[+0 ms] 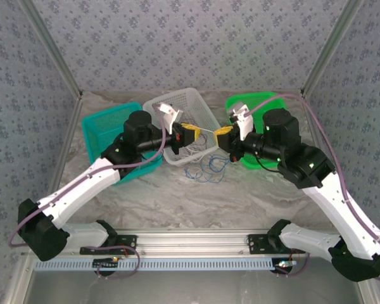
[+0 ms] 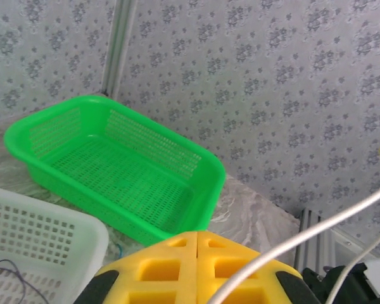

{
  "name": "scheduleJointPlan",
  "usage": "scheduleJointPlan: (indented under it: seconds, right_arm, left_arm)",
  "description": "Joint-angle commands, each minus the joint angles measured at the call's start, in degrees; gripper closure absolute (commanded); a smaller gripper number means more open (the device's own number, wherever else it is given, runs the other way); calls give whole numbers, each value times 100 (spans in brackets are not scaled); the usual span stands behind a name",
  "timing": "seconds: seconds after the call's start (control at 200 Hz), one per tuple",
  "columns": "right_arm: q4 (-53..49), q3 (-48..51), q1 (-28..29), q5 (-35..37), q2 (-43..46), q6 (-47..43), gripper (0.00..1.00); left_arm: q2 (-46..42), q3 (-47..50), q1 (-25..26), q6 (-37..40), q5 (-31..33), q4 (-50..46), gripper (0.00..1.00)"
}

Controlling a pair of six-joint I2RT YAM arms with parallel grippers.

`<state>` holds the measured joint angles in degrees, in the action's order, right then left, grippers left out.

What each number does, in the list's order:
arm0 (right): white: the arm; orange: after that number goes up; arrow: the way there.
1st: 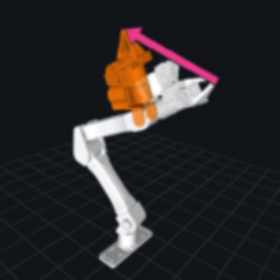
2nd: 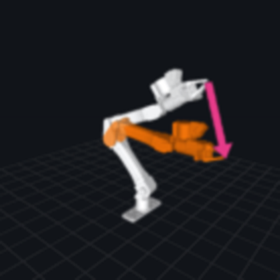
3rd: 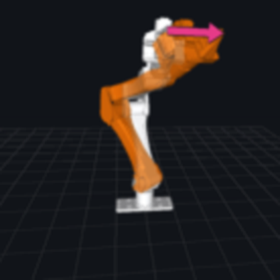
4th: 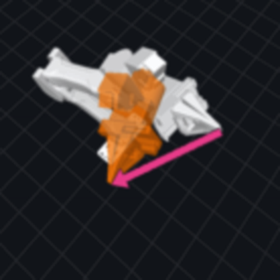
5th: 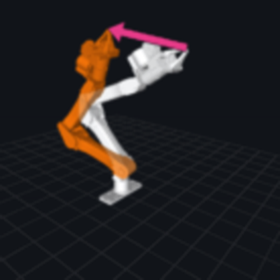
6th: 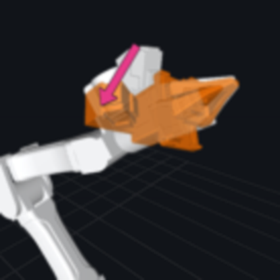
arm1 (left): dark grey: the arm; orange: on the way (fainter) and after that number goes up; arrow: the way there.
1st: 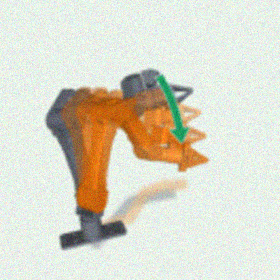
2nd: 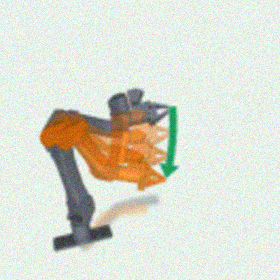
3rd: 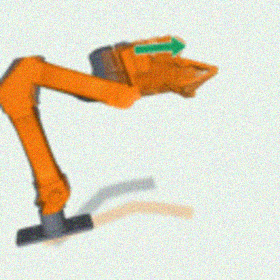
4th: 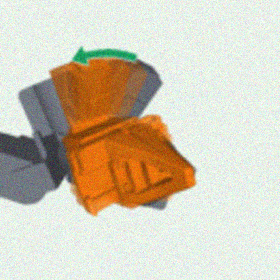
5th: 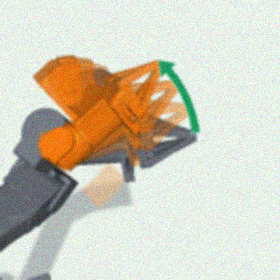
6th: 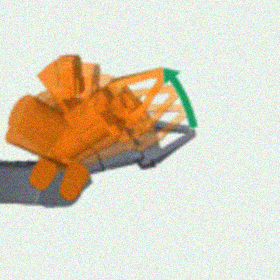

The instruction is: Untangle the cables

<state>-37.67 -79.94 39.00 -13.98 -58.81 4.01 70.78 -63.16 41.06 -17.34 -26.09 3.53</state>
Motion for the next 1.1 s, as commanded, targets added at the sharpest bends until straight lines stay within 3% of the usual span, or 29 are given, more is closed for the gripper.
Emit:
scheduleJointPlan:
  seconds: [0.0, 0.13, 0.26, 0.285, 0.335, 0.445, 0.525, 0.65, 0.844, 1.094]
  right_arm:
    - [-570, 45, -74, 588, -105, -14, 93]
    - [-748, -5, -83, 726, -373, -73, 93]
    - [-681, 29, -81, 1178, -430, -67, 82]
    - [-656, 34, -80, 1331, -430, -51, 78]
    - [-597, 73, -85, 1497, -401, -15, 61]
    - [-217, 312, -79, 1264, -262, 62, 51]
    - [-18, 512, -61, 1086, -219, 131, 38]
    - [278, 856, -51, 1006, -161, 324, 29]
    - [1158, 1665, -115, 800, -95, 648, 20]
    - [1813, 1939, -141, 1123, -88, 1061, 19]
  left_arm:
    - [-212, -302, 1, 146, 201, -296, 100]
    - [-222, -354, 2, 73, 109, -272, 100]
    - [-222, -459, 2, 84, 51, -443, 100]
    - [-200, -493, 7, 89, 63, -512, 100]
    - [-163, -569, 16, 70, 125, -667, 100]
    - [-80, -644, 18, -34, 131, -733, 100]
    - [24, -708, 32, -138, 159, -738, 100]
    - [243, -916, 42, -246, 199, -929, 100]
    - [434, -1056, 102, -401, 210, -919, 100]
    - [471, -1023, 217, -489, 264, -886, 100]
